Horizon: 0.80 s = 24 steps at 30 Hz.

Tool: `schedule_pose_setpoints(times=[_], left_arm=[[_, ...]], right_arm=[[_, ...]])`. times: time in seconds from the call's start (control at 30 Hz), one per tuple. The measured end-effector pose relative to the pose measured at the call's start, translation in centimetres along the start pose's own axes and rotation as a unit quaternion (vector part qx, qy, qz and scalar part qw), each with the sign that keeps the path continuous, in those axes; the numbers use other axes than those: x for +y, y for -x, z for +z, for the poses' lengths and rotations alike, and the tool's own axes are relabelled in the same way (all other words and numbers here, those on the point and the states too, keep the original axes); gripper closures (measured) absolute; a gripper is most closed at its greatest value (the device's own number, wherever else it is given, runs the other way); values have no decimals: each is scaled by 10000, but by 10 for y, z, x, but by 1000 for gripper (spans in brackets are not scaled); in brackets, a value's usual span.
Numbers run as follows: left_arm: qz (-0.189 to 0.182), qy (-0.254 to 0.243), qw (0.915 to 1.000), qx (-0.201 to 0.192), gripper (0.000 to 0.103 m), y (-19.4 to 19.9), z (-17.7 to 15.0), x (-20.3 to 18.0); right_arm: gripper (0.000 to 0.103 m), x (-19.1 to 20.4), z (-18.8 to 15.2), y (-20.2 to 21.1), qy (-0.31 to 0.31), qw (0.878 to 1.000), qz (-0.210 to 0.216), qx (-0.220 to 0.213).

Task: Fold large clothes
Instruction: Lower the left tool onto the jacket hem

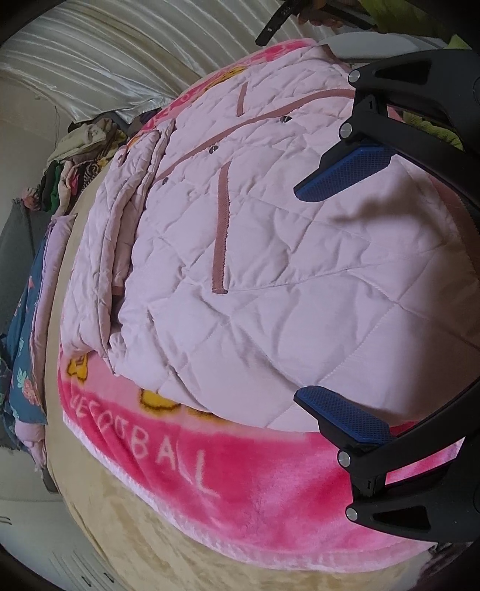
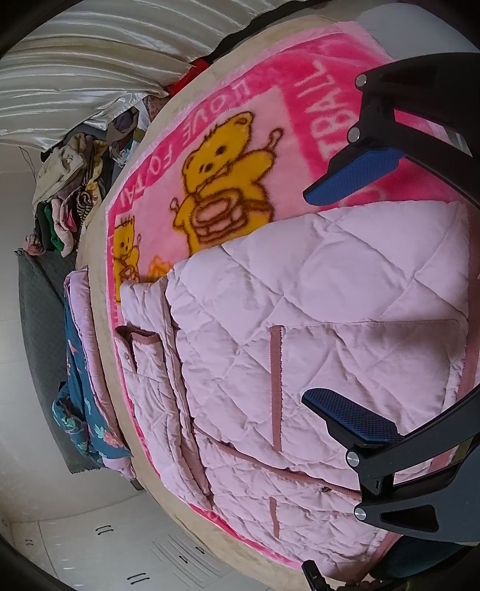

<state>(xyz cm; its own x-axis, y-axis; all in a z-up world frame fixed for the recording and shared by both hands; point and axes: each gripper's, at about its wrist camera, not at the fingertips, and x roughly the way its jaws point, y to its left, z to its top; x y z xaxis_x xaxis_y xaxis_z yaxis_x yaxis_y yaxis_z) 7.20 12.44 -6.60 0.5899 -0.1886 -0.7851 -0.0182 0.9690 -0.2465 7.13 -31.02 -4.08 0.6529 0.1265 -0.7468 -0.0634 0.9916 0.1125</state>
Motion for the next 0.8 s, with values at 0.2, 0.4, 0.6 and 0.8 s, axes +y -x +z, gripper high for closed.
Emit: schedule_pose_setpoints(times=[0.2,0.4,0.6,0.8], left_arm=[[84,26,10000,-29,9,6,-3,7],[-1,133,9999,71,9,6,-9,16],[109,259,9995,149,9,9,-15,30],[-26,440,9987,244,9,6,-21,43]], right_arm=[[4,0,-3,-3,-10,10000,14,41],[4,-3,-10,-7,-24,9999,25,126],[4,-8,-19,-13,-69,9996,2,264],[4,-9,-24,-17,-40,9993,23,361]])
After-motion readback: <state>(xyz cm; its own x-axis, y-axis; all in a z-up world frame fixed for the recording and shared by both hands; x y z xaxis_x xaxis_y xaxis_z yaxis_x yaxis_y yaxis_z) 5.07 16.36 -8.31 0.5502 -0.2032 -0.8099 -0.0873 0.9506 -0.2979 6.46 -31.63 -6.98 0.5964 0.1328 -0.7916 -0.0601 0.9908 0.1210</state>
